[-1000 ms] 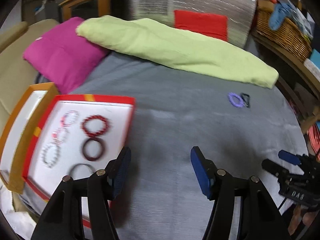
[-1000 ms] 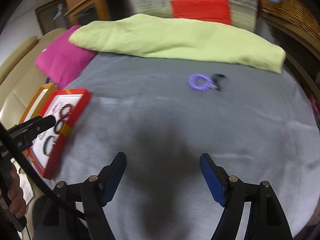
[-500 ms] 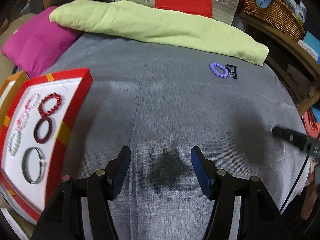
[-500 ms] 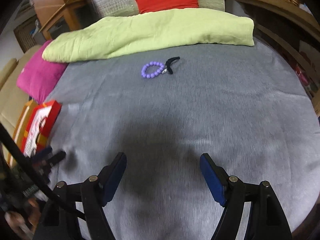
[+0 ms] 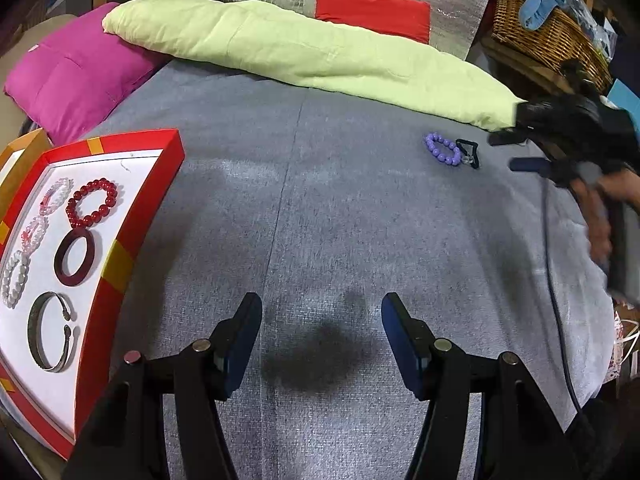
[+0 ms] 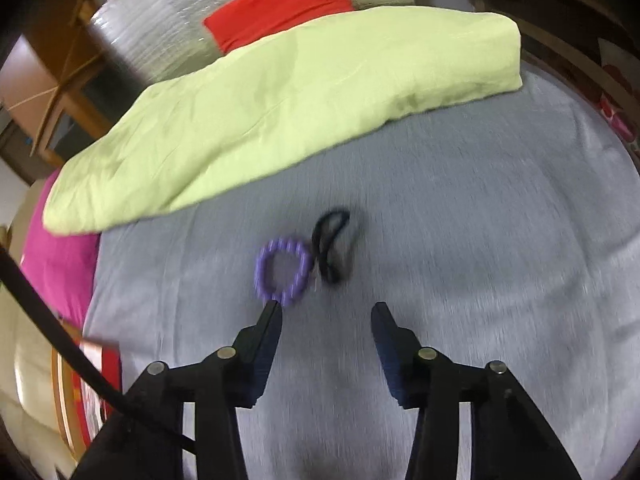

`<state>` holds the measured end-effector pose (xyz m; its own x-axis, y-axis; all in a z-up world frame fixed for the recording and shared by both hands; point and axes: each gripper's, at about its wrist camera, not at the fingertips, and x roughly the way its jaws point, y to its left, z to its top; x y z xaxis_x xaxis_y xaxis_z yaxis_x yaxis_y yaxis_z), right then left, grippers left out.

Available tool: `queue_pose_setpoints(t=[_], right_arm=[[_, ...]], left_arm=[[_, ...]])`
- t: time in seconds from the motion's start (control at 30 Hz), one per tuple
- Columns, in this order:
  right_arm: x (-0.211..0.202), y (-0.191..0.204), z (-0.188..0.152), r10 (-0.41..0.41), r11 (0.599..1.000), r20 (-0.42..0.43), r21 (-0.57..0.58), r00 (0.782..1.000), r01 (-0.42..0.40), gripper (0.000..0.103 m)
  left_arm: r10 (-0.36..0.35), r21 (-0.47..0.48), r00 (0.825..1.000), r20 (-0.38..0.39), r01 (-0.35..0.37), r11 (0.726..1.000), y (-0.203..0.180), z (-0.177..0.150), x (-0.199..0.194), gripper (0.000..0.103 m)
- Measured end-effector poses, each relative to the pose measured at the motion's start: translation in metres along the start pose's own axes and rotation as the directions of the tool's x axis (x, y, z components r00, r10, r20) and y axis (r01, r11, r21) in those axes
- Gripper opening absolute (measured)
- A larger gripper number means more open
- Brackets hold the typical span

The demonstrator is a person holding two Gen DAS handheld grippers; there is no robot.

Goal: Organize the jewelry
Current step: 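Lift both open tools from the tray toward the purple bracelet and hair tie, then grasp the black hair tie with the right tool while the left tool grasps the purple bead bracelet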

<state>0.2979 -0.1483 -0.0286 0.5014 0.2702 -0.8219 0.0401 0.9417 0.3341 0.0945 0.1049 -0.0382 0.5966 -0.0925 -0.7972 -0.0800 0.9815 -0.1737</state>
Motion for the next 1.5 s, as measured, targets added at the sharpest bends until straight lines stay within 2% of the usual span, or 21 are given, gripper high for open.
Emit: queue_pose_setpoints(t=[0.03, 0.17, 0.23, 0.27, 0.53, 0.63, 0.73, 0.9, 1.03, 1.13, 1.23, 1.33, 1.37, 1.4, 1.43, 1.5], right_arm=[[0.007, 0.001, 0.005, -0.007, 1.000, -0.011, 0.004, 1.000, 0.007, 0.048], [0.035, 0.004, 0.013, -0.024, 0.999, -0.055, 0.024, 0.998, 0.026, 0.035], [0.044, 0.002, 0.014, -0.024, 0.999, -0.071, 0.030, 0.997, 0.026, 0.022], [0.045, 0.000, 0.012, -0.011, 0.999, -0.078, 0.035, 0.997, 0.014, 0.005], [-0.012, -0.022, -0.018, 0.024, 0.999, 0.002, -0.027, 1.000, -0.024, 0.006], [-0.029, -0.034, -0.042, 0.032, 0.997, 0.002, -0.071, 0.999, -0.031, 0.006], [-0.040, -0.048, -0.069, 0.048, 0.995, 0.008, -0.084, 0.999, -0.047, 0.006], [-0.050, -0.069, -0.099, 0.105, 0.993, 0.049, -0.056, 0.993, -0.102, 0.006], [-0.051, -0.080, -0.107, 0.165, 0.986, 0.085, -0.016, 0.983, -0.164, 0.006], [-0.043, -0.090, -0.108, 0.189, 0.982, 0.079, 0.004, 0.979, -0.190, 0.006], [-0.040, -0.097, -0.107, 0.208, 0.978, 0.080, 0.009, 0.975, -0.209, 0.006], [-0.038, -0.097, -0.105, 0.228, 0.973, 0.079, 0.005, 0.970, -0.229, 0.006], [-0.036, -0.096, -0.105, 0.236, 0.972, 0.072, 0.001, 0.969, -0.236, 0.006], [-0.035, -0.096, -0.107, 0.240, 0.971, 0.069, 0.001, 0.968, -0.240, 0.006], [-0.034, -0.096, -0.107, 0.240, 0.971, 0.068, -0.001, 0.969, -0.240, 0.006], [-0.036, -0.095, -0.107, 0.239, 0.971, 0.071, -0.008, 0.968, -0.240, 0.006]], left_arm=[[-0.005, 0.000, 1.000, 0.000, 0.005, 1.000, 0.000, 0.000, 0.000, 0.063], [-0.015, -0.009, 1.000, -0.003, 0.015, 1.000, 0.003, 0.002, 0.003, 0.063], [-0.016, -0.011, 1.000, -0.011, 0.016, 1.000, 0.004, 0.002, 0.005, 0.063], [-0.016, -0.011, 1.000, -0.011, 0.016, 1.000, 0.004, 0.001, 0.005, 0.063], [0.017, 0.015, 1.000, 0.015, -0.017, 1.000, 0.000, -0.002, 0.001, 0.063], [0.030, 0.050, 0.999, 0.014, -0.031, 0.998, -0.009, -0.002, 0.002, 0.063], [0.004, 0.071, 1.000, -0.011, -0.003, 0.997, -0.020, 0.003, 0.006, 0.063], [-0.051, 0.082, 0.998, -0.037, 0.053, 0.995, -0.057, 0.045, 0.018, 0.063], [-0.038, 0.088, 0.998, -0.041, 0.041, 0.995, -0.095, 0.094, 0.044, 0.063], [-0.021, 0.059, 0.995, -0.100, 0.027, 0.998, -0.115, 0.125, 0.079, 0.063], [-0.004, 0.025, 0.988, -0.152, 0.008, 1.000, -0.128, 0.143, 0.111, 0.054], [0.034, 0.039, 0.985, -0.171, -0.028, 0.999, -0.141, 0.151, 0.135, 0.050], [0.057, 0.041, 0.981, -0.185, -0.051, 0.998, -0.143, 0.152, 0.145, 0.037], [0.079, 0.040, 0.978, -0.192, -0.073, 0.997, -0.143, 0.152, 0.151, 0.013], [0.113, 0.056, 0.975, -0.190, -0.105, 0.993, -0.144, 0.151, 0.154, 0.009], [0.129, 0.103, 0.978, -0.163, -0.113, 0.988, -0.148, 0.146, 0.149, 0.009]])
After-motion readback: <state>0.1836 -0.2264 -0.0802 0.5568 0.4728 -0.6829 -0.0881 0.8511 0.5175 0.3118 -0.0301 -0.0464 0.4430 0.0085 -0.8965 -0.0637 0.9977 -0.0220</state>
